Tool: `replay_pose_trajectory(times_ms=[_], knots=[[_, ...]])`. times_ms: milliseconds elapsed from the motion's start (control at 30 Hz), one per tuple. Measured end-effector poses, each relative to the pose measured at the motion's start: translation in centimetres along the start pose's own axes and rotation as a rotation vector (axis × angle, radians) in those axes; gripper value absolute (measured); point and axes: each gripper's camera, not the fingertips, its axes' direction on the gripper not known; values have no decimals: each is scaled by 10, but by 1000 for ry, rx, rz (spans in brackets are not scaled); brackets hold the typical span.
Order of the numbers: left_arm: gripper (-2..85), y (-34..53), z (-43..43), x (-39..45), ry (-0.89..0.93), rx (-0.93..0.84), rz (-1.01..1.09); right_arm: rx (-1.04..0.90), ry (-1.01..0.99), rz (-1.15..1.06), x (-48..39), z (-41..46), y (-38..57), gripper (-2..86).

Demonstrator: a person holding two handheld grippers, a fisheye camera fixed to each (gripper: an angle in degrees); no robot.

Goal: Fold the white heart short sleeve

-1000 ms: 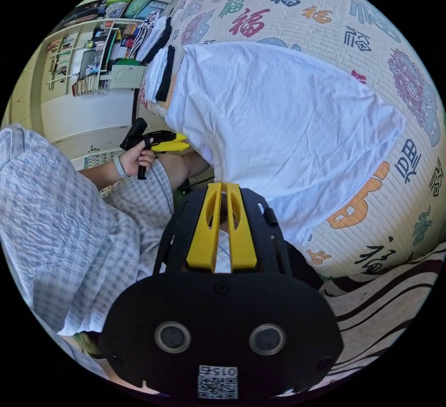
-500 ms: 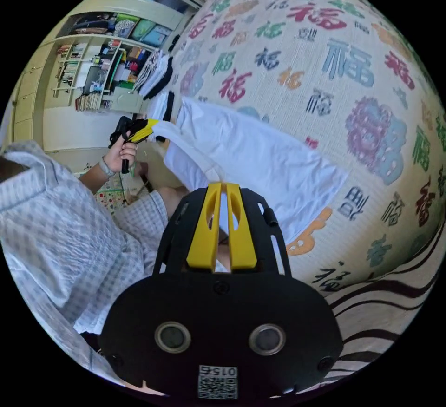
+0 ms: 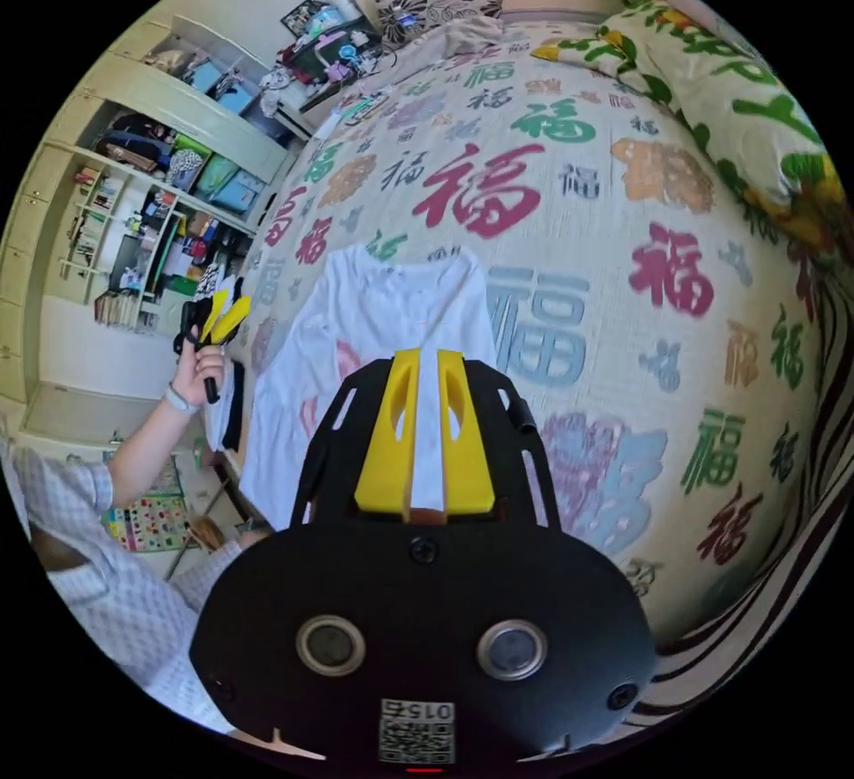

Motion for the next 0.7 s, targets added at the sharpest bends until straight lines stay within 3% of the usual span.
replay_pose_trajectory(times_ms=[167,267,433,567,700], knots=[[112,180,-89,-29,-625,-145,-226,-235,-3,264,24,-1,175,86],[123,254,-105,-37,-875,-269,-348,-406,7,396,23,10,245,113],[139,279,-59,-53,-969,-370,-358,-515,-29,462,16,24,273,114],[113,273,-16,-58,-1063,-437,-306,-561,-31,462,14,29,270,51],[17,274,-6,-56,-932,-484,-295,-550,-45,451,11,13,270,1]])
